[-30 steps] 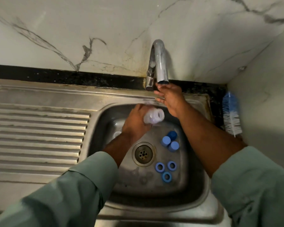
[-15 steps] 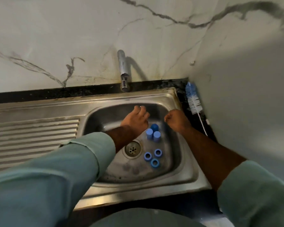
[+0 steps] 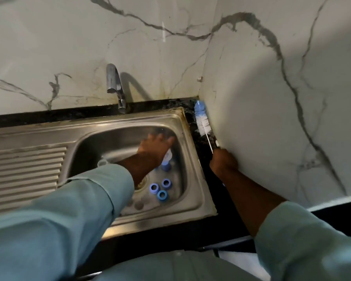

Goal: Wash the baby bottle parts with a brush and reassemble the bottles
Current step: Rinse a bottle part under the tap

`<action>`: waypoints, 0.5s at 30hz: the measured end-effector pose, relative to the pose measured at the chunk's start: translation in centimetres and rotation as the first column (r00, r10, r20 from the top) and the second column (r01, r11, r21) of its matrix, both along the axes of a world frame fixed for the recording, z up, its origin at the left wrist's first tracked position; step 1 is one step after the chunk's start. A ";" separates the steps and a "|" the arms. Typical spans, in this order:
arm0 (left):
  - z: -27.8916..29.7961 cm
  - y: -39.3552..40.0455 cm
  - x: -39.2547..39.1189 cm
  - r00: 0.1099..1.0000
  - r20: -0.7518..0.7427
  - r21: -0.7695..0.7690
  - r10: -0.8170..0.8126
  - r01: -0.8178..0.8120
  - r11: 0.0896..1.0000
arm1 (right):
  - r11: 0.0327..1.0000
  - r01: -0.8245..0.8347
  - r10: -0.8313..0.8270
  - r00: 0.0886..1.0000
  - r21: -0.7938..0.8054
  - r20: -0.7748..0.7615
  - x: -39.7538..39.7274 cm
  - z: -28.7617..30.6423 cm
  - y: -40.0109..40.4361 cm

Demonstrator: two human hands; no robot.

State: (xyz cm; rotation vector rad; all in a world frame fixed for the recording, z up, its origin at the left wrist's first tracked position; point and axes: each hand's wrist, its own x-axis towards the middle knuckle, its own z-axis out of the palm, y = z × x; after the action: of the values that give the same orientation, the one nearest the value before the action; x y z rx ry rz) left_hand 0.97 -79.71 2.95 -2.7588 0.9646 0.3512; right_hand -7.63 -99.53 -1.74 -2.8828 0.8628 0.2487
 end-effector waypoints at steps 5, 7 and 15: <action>-3.3 2.8 -1.2 0.833 -0.504 -0.665 0.230 -0.544 0.512 | 0.986 0.131 -0.139 0.988 0.105 0.072 -1.1 -0.4 1.1; -3.4 3.9 -2.5 0.669 -0.719 -0.677 0.189 -0.735 0.028 | 0.973 0.146 -0.181 0.963 0.177 0.201 -1.4 -0.4 1.7; -2.3 13.8 -0.1 0.439 -0.888 -0.250 -0.138 -0.712 -0.656 | 0.921 -0.322 0.125 0.780 0.222 0.613 -3.2 0.5 5.7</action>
State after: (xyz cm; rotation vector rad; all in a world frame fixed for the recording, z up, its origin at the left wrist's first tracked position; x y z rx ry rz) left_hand 0.83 -65.86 0.62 -4.7152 -1.9514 0.7448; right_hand -10.82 -93.80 -1.19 -2.5013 0.3176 -0.4425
